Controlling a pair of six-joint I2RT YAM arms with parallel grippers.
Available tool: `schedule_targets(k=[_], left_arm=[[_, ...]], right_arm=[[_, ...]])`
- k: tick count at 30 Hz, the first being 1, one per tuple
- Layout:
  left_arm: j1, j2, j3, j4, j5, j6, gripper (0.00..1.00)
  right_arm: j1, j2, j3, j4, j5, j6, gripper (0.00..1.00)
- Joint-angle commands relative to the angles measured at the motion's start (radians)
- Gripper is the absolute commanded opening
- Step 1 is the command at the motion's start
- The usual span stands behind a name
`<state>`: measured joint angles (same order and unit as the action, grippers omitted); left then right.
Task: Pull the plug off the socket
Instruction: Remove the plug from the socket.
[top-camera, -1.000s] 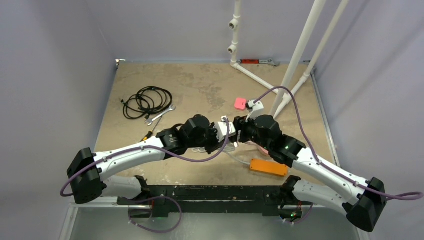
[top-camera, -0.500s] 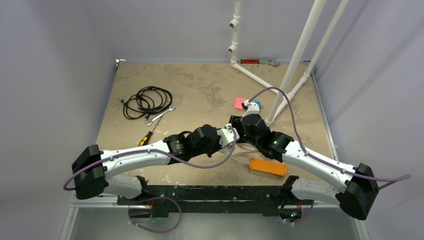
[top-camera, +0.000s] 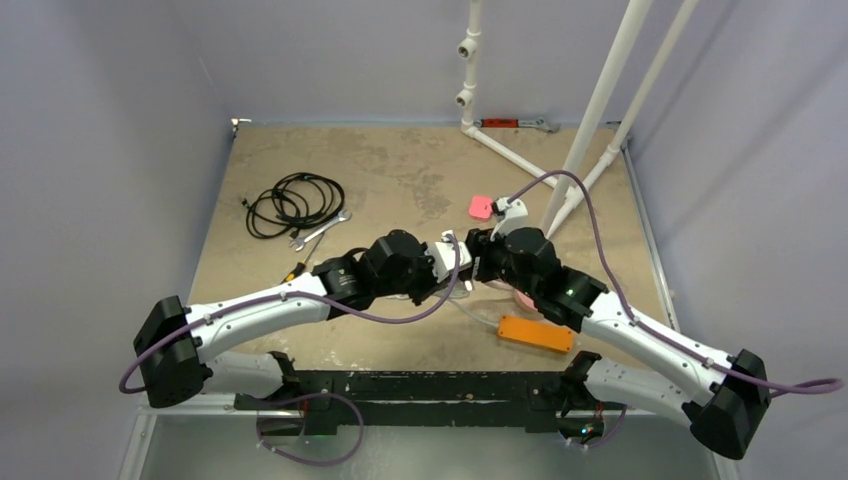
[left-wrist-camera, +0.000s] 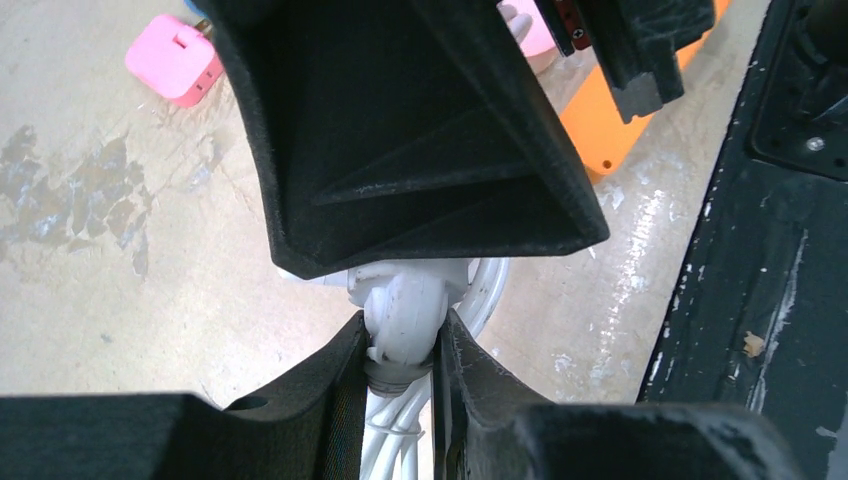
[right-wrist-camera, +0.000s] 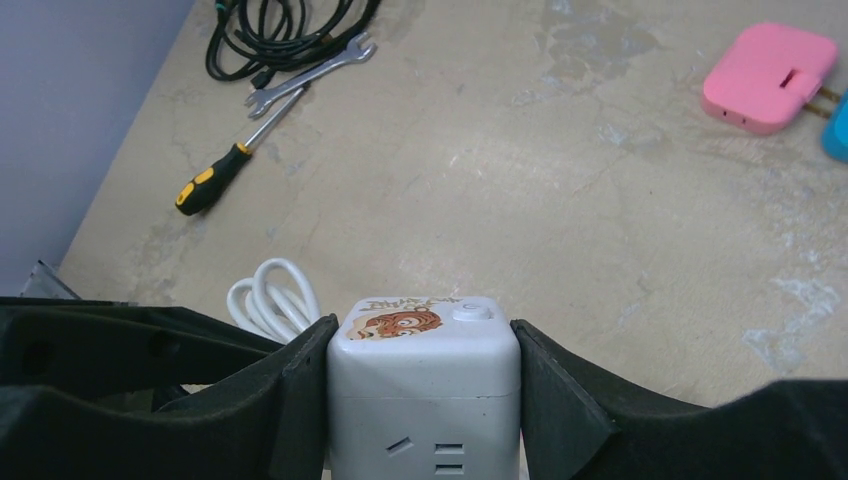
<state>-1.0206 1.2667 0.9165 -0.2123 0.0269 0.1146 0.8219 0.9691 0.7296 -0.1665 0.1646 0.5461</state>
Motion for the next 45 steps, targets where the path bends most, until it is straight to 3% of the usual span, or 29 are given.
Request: schedule_targets(k=[1,6,11,15,21,28,36,41,45], left_arm=[[0.084,-0.037,0.042,-0.049,-0.109,-0.024,0.0],[0.09,-0.038,0.035,-0.043,-0.132,-0.026,0.0],[0.079,-0.011,0.028,-0.029,-0.087,-0.027,0.0],[0.003,-0.027,-0.003,-0.001,-0.173,-0.006,0.0],[-0.093,-0.038,-0.052,0.04,-0.256,0.013,0.0],[-0.078,-0.037,-0.041,0.033,-0.272,0.0,0.0],[0.078,-0.02,0.01,-0.001,-0.107,-0.049,0.0],[0.151,-0.005,0.033,-0.023,-0.091,-0.069,0.0],[0.159,-0.004,0.028,-0.021,-0.077,-0.072,0.0]], right_arm=[[-0.001,-0.092,-0.008,-0.005,-0.161,-0.157,0.0],[-0.001,-0.114,-0.024,-0.007,-0.144,-0.134,0.0],[-0.001,-0.05,-0.013,-0.055,0.021,0.025,0.0],[-0.001,0.016,-0.016,-0.107,0.17,0.177,0.0],[-0.006,0.103,-0.007,-0.095,0.24,0.219,0.0],[-0.035,0.114,-0.016,-0.026,0.189,0.161,0.0],[-0.035,-0.039,-0.078,0.06,0.012,-0.014,0.0],[-0.035,-0.111,-0.108,0.071,-0.147,-0.117,0.0],[-0.035,-0.134,-0.124,0.06,-0.163,-0.121,0.0]])
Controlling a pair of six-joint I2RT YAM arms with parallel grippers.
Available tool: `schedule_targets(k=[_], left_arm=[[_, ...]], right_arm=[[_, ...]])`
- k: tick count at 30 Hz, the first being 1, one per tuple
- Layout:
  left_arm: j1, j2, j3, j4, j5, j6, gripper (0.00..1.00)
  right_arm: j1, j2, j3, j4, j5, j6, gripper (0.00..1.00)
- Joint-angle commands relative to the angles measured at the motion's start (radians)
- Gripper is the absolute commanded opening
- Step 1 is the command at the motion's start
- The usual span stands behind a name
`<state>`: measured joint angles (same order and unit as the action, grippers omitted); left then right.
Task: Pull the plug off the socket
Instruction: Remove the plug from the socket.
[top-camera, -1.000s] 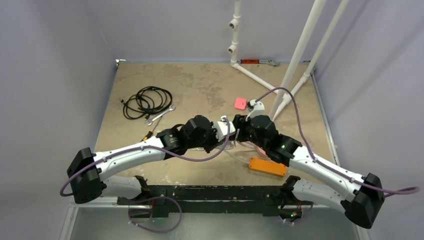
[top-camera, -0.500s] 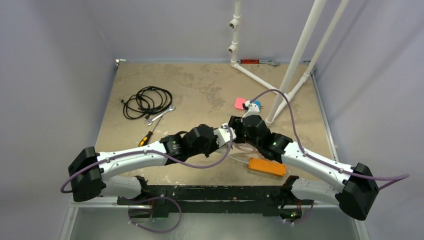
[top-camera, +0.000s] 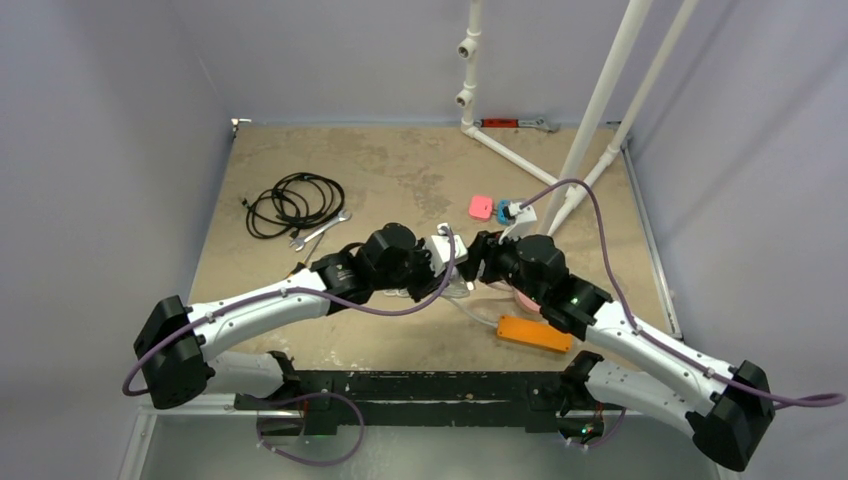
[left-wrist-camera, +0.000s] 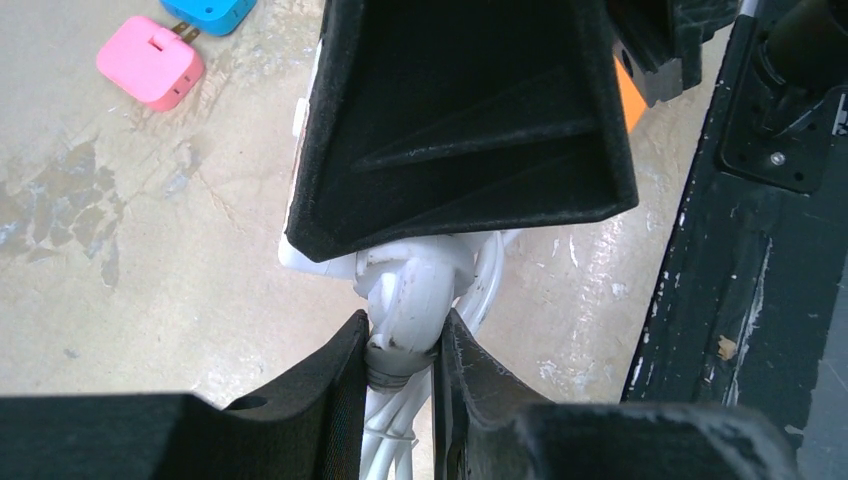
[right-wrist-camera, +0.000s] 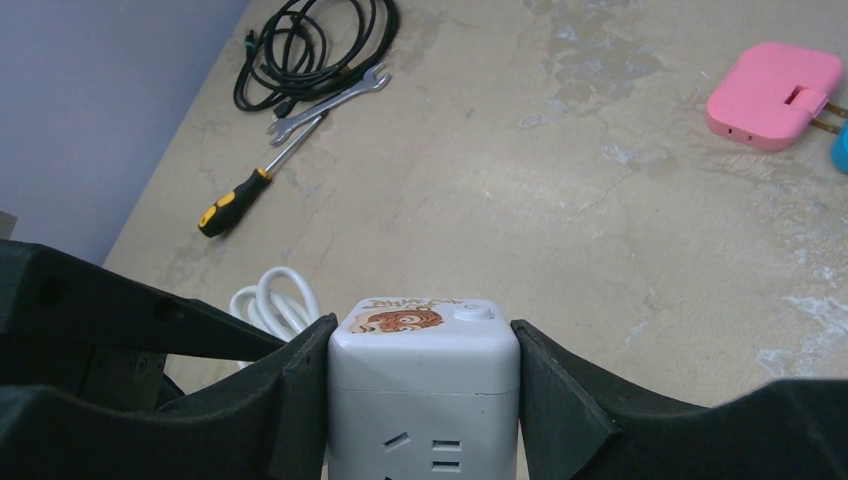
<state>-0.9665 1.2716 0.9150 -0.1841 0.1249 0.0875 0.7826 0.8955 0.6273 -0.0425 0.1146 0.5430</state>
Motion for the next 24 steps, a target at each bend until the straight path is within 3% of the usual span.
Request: schedule_targets(k=[1,7,12,18,24], left_arm=[[0.104,-0.006,0.032,-0.05,-0.173,-0.043,0.0],[0.094,-0.001,0.014,-0.028,-0.189,-0.041,0.0],[-0.052,0.008,-0.021,-0.005,-0.369,-0.015,0.0],[-0.116,0.001,-0.052,0.035,-0.415,-0.01,0.0],[-0.113,-0.001,-0.041,0.031,-0.405,-0.015,0.0]], right_arm=[[0.004,-0.06,-0.023,-0.064,-0.112,-0.115,0.0],[0.004,0.019,0.025,-0.141,0.077,-0.001,0.0],[0.003,0.14,0.069,-0.229,0.208,0.116,0.0],[-0.053,0.243,0.072,-0.178,0.149,0.119,0.0],[-0.056,0.239,0.071,-0.14,0.119,0.079,0.0]])
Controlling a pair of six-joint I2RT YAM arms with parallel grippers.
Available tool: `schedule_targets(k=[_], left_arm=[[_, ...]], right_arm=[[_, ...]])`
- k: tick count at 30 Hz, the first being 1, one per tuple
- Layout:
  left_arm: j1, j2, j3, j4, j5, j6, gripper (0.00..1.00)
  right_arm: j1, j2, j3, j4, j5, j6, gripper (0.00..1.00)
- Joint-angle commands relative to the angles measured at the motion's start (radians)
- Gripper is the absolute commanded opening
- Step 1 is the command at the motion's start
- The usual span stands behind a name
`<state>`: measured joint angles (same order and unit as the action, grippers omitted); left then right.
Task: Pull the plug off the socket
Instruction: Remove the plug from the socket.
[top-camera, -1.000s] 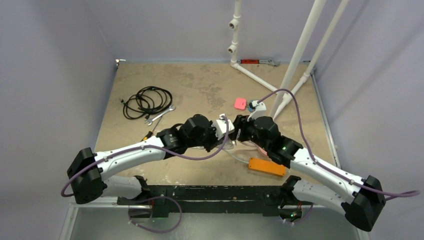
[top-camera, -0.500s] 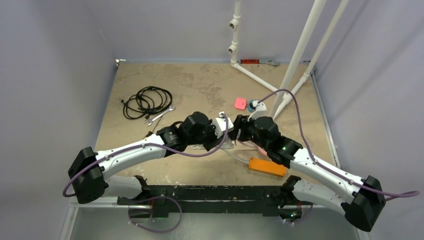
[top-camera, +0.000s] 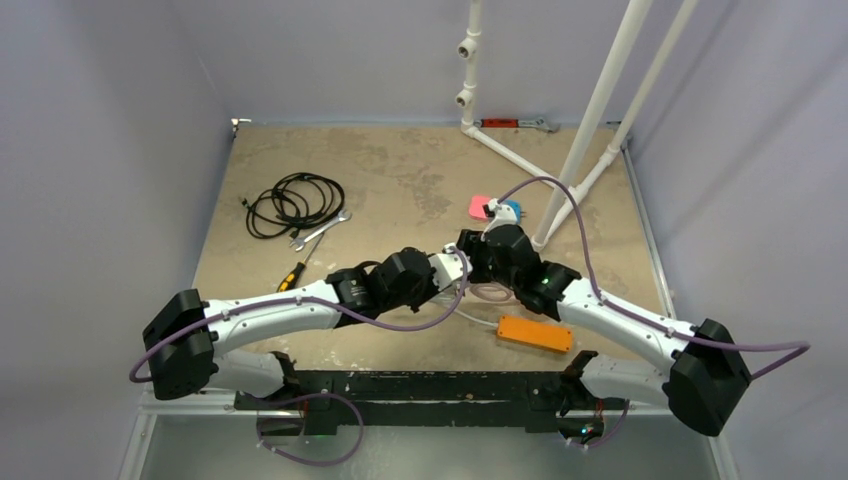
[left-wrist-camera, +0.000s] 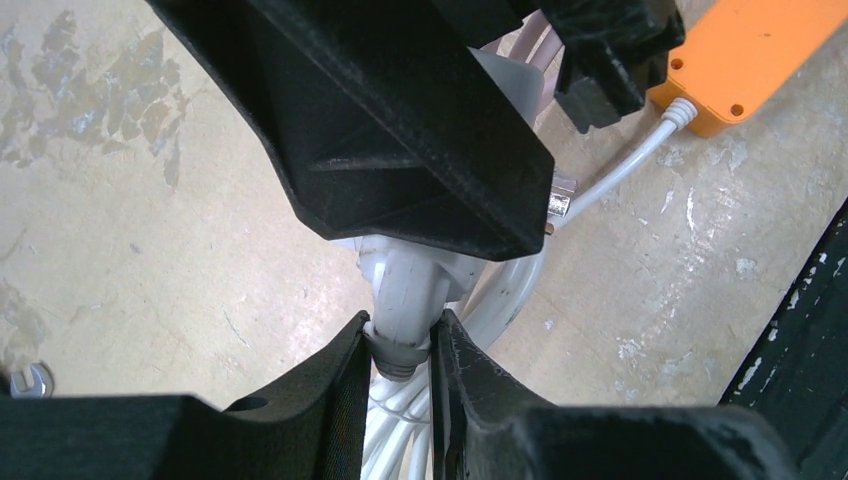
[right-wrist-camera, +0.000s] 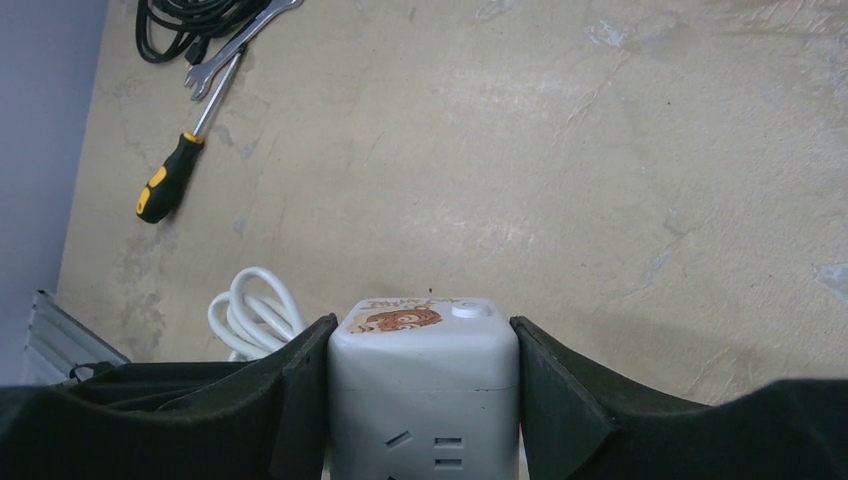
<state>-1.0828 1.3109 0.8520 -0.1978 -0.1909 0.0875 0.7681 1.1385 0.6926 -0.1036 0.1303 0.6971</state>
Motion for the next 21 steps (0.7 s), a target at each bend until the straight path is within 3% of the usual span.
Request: schedule_targets(k=[1,5,10,21], left_arm=[[0.008,-0.044,0.022,0.045,-0.089,-0.009,0.0],[0.077,-0.053,0.026,0.044,-0.068,-0.021,0.0],[0.182,-0.031,0.058,0.02,0.047,-0.045,0.0],[0.227,0.003,0.076,0.005,0.076,-0.057,0.0]], right_arm=[[-0.042,-0.016,-0.002,-0.065,0.091,-0.091,0.0],[-0.041,-0.076,-0.024,-0.049,0.069,-0.153,0.0],[-0.041,-0.194,-0.073,0.008,-0.098,-0.24,0.0],[-0.041,-0.24,-0.089,-0.006,-0.24,-0.296,0.0]])
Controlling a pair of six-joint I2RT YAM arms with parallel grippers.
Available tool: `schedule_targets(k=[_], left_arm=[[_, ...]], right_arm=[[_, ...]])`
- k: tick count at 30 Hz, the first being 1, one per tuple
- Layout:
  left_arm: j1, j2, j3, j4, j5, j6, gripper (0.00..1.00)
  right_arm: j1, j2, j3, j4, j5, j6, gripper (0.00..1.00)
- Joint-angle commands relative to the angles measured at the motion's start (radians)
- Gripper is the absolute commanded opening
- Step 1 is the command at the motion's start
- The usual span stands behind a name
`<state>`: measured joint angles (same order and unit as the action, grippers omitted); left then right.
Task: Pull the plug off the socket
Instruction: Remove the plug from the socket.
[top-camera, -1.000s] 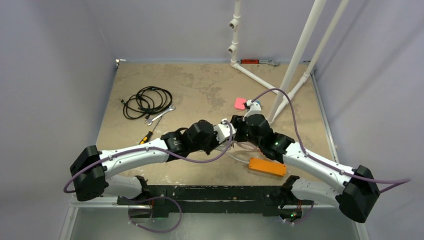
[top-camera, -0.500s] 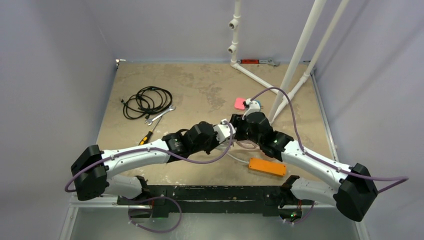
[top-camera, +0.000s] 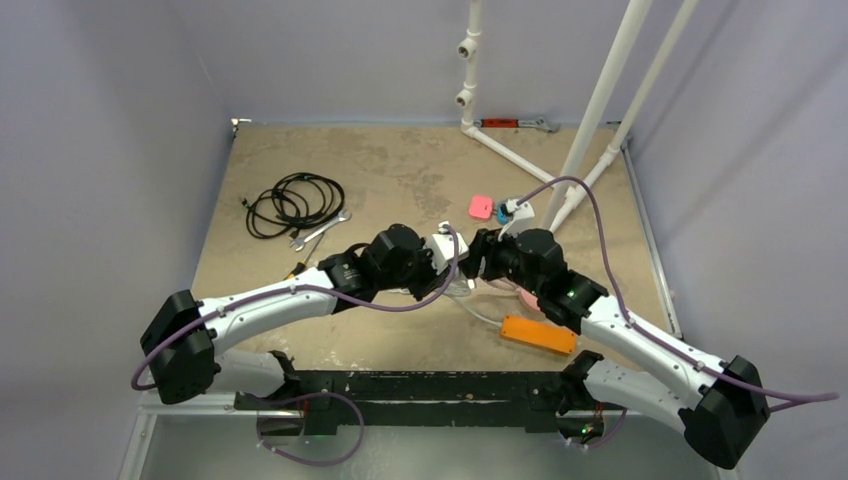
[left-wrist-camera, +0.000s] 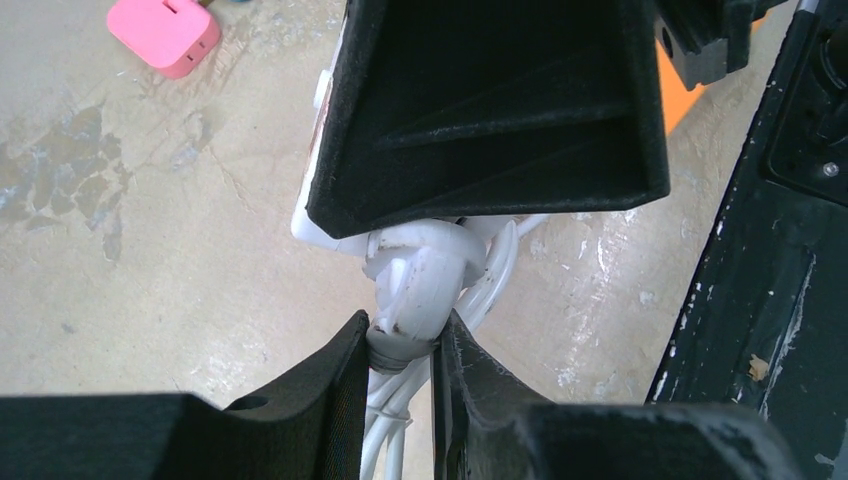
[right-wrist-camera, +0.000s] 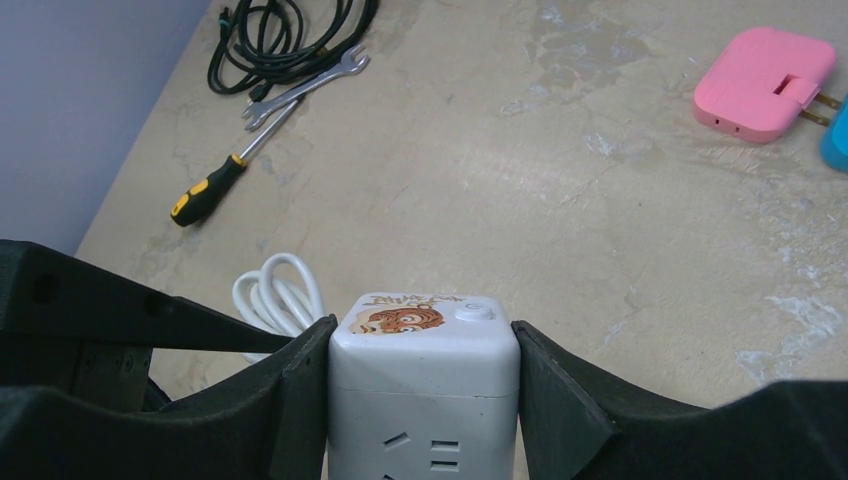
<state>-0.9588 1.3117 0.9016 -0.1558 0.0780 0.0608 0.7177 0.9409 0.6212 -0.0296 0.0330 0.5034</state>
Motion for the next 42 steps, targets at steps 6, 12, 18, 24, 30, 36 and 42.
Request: schedule_targets(k=[6,12,18,24,30,36,42], left_arm=[[0.093,-0.007,0.013,-0.009,-0.041,-0.011,0.0],[-0.011,-0.069,-0.025,0.003,0.051,0.056,0.0],[-0.061,-0.043,-0.011,-0.021,0.055,0.074,0.0],[-0.06,-0.043,-0.007,-0.018,-0.008,0.06,0.0],[-0.035,-0.045,-0.003,-0.014,-0.019,0.046,0.0],[0.002,-0.039,0.009,-0.018,-0.03,0.026,0.0],[0.113,-0.032,0.047,-0.055,-0.09,-0.018,0.0]], right_arm=[[0.009,0.036,0.024,-0.152,0.114,0.028,0.0],[0.004,0.212,0.088,-0.206,0.275,0.091,0.0],[-0.004,0.291,0.119,-0.151,0.256,0.109,0.0],[-0.005,0.276,0.118,-0.115,0.221,0.086,0.0],[-0.005,0.214,0.102,-0.119,0.217,0.066,0.0],[-0.005,0.142,0.095,-0.143,0.232,0.061,0.0],[-0.006,0.033,0.119,-0.219,0.295,0.059,0.0]])
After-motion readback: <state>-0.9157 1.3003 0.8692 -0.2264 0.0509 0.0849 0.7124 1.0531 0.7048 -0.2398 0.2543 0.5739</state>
